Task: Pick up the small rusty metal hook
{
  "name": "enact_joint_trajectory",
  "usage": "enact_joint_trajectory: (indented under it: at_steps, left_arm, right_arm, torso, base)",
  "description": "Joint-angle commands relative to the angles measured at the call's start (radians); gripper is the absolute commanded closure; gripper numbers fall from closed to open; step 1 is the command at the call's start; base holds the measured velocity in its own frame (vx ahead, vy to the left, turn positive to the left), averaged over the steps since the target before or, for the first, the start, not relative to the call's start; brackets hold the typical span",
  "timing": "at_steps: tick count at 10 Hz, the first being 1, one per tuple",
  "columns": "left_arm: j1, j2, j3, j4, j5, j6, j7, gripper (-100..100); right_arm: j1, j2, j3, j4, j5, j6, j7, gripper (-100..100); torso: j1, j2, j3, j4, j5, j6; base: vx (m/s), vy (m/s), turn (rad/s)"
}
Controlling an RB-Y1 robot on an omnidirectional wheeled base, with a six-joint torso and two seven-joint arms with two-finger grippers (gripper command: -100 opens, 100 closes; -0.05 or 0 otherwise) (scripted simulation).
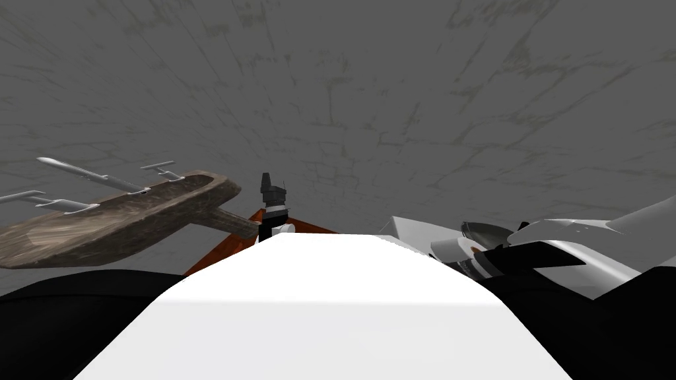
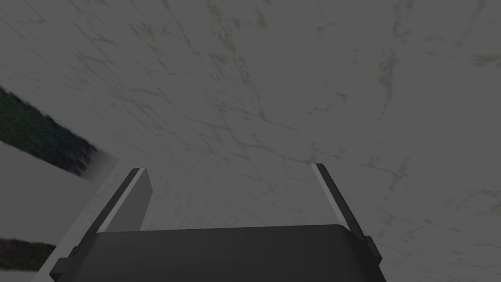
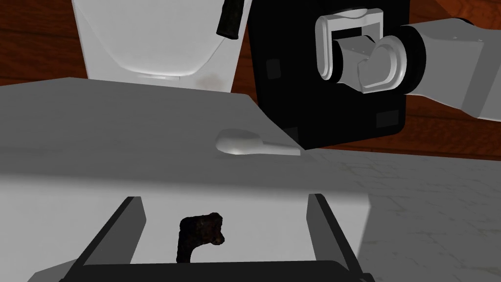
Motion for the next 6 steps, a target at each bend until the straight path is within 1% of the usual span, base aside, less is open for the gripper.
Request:
enact_joint_trajectory:
  at_steps: [1, 2, 5, 6]
  left_arm:
    - [0.0, 0.0, 0.0, 0.0, 0.0, 0.0, 0.0, 0]
    - [0.0, 0.0, 0.0, 0.0, 0.0, 0.0, 0.0, 0]
    - [0.0, 0.0, 0.0, 0.0, 0.0, 0.0, 0.0, 0]
    - [0.0, 0.0, 0.0, 0.0, 0.0, 0.0, 0.0, 0]
  right_arm:
    - [0.011, 0.032, -0.012, 0.016, 0.01, 0.017, -0.003, -100]
    - [0.016, 0.047, -0.015, 0.024, 0.015, 0.024, -0.003, -100]
    - [0.03, 0.09, -0.027, 0.048, 0.031, 0.042, -0.006, -100]
    - [0.027, 0.081, -0.023, 0.049, 0.028, 0.042, -0.004, -100]
  torso:
    - [0.0, 0.0, 0.0, 0.0, 0.0, 0.0]
    - [0.0, 0.0, 0.0, 0.0, 0.0, 0.0]
    - [-0.004, 0.001, 0.0, -0.001, -0.008, 0.001]
    - [-0.006, 0.002, 0.001, -0.001, -0.012, 0.002]
  base:
    - [-0.004, 0.027, 0.02]
    - [-0.001, 0.019, 0.014]
    - [-0.002, 0.013, 0.018]
    - [0.0, 0.006, 0.002]
